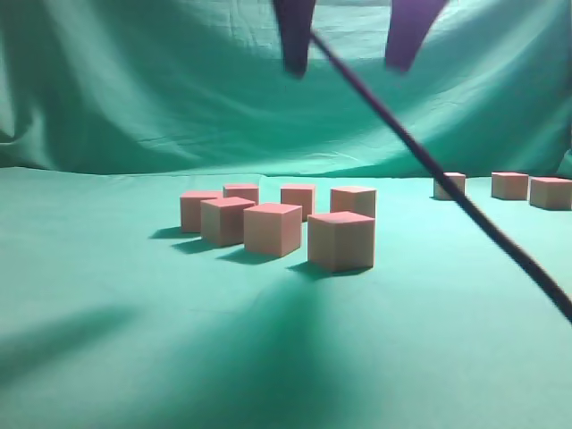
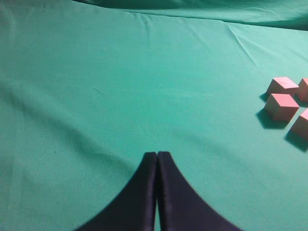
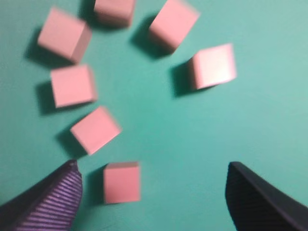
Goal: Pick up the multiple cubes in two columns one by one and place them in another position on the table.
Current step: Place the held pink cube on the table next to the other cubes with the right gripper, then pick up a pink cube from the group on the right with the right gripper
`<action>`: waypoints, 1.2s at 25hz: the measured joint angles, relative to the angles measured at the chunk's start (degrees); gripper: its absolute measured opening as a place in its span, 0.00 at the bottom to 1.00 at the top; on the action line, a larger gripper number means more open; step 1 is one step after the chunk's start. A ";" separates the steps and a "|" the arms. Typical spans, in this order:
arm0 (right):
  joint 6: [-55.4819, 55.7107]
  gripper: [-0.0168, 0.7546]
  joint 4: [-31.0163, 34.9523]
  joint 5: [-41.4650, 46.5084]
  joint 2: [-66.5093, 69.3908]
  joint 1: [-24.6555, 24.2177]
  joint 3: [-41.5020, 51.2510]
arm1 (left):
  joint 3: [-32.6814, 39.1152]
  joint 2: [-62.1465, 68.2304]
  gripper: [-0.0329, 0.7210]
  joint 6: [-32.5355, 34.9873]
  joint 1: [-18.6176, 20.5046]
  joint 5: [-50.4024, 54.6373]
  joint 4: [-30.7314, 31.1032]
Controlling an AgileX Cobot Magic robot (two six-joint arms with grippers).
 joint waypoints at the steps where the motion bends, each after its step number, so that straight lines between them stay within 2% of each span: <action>1: 0.74 0.74 -1.95 1.03 -1.57 -0.52 -0.82 | 0.00 0.00 0.04 0.00 0.00 0.00 0.00; 4: 3.33 0.74 -7.14 3.18 -5.74 -4.91 -2.79 | 0.00 0.00 0.04 0.00 0.00 0.00 0.00; 10: 3.01 0.74 -8.81 4.03 -7.89 -22.76 -3.30 | 0.00 0.00 0.04 0.00 0.00 0.00 0.00; 12: -0.23 0.74 -6.14 2.01 -6.08 -28.31 -3.30 | 0.00 0.00 0.04 0.00 0.00 0.00 0.00; 17: -14.31 0.74 9.45 -4.50 1.65 -38.84 -3.30 | 0.00 0.00 0.04 0.00 0.00 0.00 0.00; 20: -20.57 0.74 14.27 -6.78 6.40 -41.96 -4.01 | 0.00 0.00 0.04 0.00 0.00 0.00 0.00; 30: -25.82 0.74 14.24 -8.69 20.21 -43.40 -13.37 | 0.00 0.00 0.04 0.00 0.00 0.00 0.00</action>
